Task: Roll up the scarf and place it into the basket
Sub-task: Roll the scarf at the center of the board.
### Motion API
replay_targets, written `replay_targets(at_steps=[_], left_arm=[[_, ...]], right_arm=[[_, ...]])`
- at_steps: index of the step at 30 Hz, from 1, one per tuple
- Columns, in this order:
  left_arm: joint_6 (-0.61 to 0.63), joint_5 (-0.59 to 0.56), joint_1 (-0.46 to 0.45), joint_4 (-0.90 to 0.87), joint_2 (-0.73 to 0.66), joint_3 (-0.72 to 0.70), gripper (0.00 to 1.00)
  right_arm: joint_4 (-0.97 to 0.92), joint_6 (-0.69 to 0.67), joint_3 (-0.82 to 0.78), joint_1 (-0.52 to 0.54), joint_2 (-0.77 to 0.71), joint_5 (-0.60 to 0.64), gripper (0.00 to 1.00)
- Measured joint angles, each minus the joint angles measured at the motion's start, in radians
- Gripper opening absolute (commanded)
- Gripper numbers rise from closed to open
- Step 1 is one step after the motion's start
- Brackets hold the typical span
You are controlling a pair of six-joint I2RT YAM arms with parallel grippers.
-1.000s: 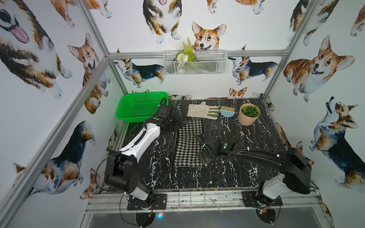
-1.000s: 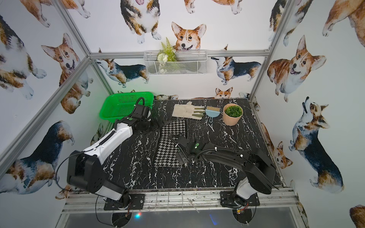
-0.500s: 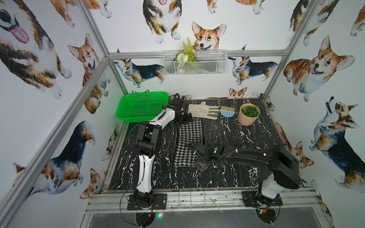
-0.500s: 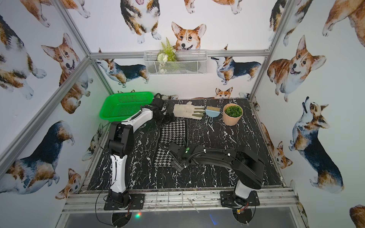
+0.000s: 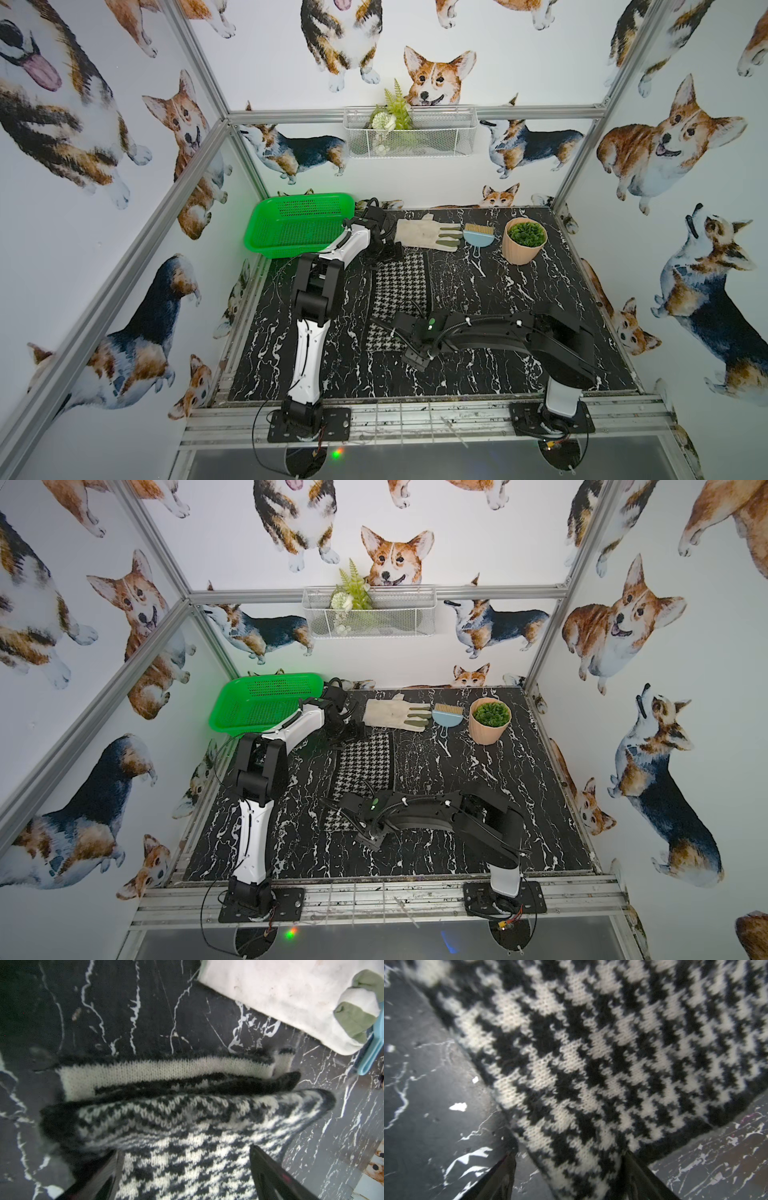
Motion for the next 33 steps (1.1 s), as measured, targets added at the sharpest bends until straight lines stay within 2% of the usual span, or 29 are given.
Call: replay_targets(at_steps=[5, 8, 13, 18, 23, 31, 33], left_arm=[[0.019, -0.003, 0.003, -0.037, 0.035, 0.050, 0.96], [0.026, -0.007, 0.006, -0.057, 0.051, 0.078, 0.96], [0.045, -0.026, 0.016, -0.115, 0.124, 0.201, 0.96], [0.063, -0.038, 0.018, -0.190, 0.204, 0.342, 0.96], [0.078, -0.054, 0.018, -0.238, 0.253, 0.438, 0.96], [0.120, -0.068, 0.022, -0.246, 0.259, 0.465, 0.96], [0.134, -0.067, 0.023, -0.246, 0.257, 0.465, 0.95]], right_arm=[[-0.008, -0.018, 0.035, 0.002, 0.037, -0.011, 0.59], [-0.014, -0.017, 0.043, 0.002, 0.047, -0.023, 0.56], [-0.024, -0.010, 0.043, 0.009, 0.047, -0.030, 0.53], [-0.041, 0.005, 0.059, 0.017, 0.058, -0.040, 0.42], [-0.082, 0.006, 0.096, 0.035, 0.081, -0.024, 0.38], [-0.148, -0.015, 0.159, 0.041, 0.137, 0.014, 0.36], [-0.158, -0.021, 0.174, 0.038, 0.155, 0.027, 0.32]])
